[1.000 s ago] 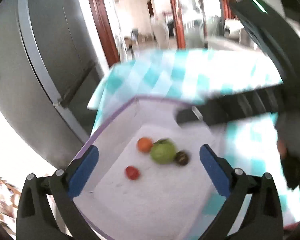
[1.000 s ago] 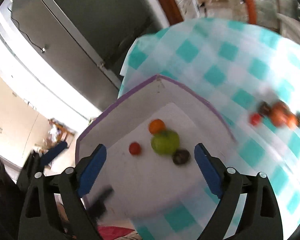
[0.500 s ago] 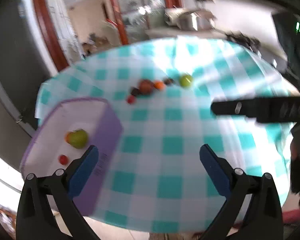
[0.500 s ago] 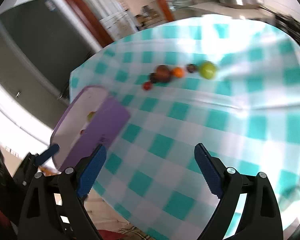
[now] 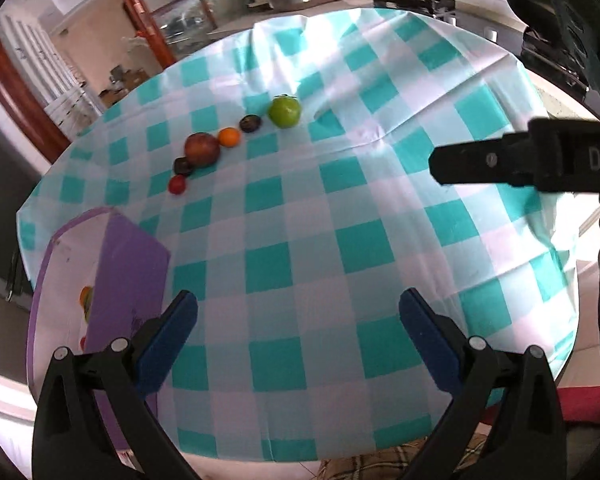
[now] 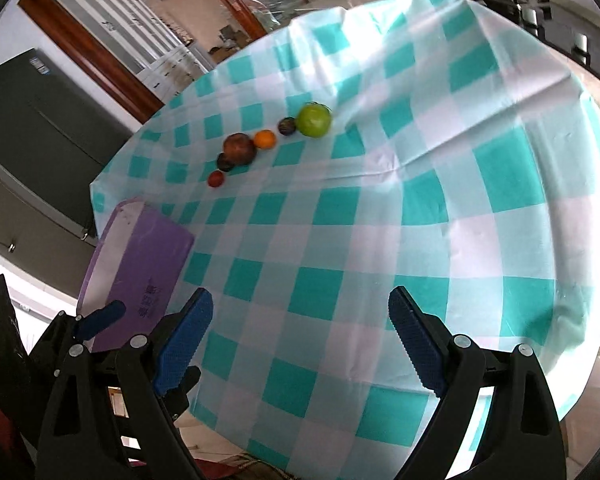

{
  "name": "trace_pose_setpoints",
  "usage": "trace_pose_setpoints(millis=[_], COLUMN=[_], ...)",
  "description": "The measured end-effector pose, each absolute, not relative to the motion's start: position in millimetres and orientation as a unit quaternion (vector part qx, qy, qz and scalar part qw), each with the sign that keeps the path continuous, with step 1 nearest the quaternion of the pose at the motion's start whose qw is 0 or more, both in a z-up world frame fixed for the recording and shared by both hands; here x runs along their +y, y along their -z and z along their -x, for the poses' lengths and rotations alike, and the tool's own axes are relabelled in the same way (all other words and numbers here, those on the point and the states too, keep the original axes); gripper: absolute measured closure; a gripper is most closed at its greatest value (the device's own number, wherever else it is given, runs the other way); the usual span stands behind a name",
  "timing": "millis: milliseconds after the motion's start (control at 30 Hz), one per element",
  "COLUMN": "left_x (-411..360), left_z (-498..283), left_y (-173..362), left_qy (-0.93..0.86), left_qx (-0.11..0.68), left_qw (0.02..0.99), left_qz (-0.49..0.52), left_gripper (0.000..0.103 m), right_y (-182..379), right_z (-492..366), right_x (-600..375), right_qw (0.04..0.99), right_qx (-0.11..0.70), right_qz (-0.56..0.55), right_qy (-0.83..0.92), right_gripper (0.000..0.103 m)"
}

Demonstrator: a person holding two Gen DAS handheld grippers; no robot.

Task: Organize fruits
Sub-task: 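Withdraw both tools from the box back over the cloth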

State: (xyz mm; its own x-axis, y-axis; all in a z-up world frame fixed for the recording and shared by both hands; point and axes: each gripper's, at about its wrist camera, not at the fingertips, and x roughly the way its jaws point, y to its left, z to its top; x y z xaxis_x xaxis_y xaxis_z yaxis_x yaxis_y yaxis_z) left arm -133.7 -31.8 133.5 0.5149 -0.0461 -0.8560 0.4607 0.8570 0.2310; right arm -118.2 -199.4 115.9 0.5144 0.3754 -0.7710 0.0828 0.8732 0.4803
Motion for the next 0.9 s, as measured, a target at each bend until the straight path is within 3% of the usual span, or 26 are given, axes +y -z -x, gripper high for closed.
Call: trace_pose_setpoints(millis=[500,900], left_x=[-11,49], left_z=[3,-75], left_y=[-77,-5], left_qy=[0.157,0.093], left_qx=[0.544,0.619], left_qw=[0.798,0.776], left_qz=[-0.206,-0.079], left_gripper=[0.002,0.002], right_y=[-64,-13], right_z=[10,-95], right_x=[-182,-152], right_qw=[0.819,0.794], right_qx=[0.517,0.556], right_qz=[-0.243,-0.245], right_qy=[-0.051,-0.016], right_gripper=[0.016,0.016])
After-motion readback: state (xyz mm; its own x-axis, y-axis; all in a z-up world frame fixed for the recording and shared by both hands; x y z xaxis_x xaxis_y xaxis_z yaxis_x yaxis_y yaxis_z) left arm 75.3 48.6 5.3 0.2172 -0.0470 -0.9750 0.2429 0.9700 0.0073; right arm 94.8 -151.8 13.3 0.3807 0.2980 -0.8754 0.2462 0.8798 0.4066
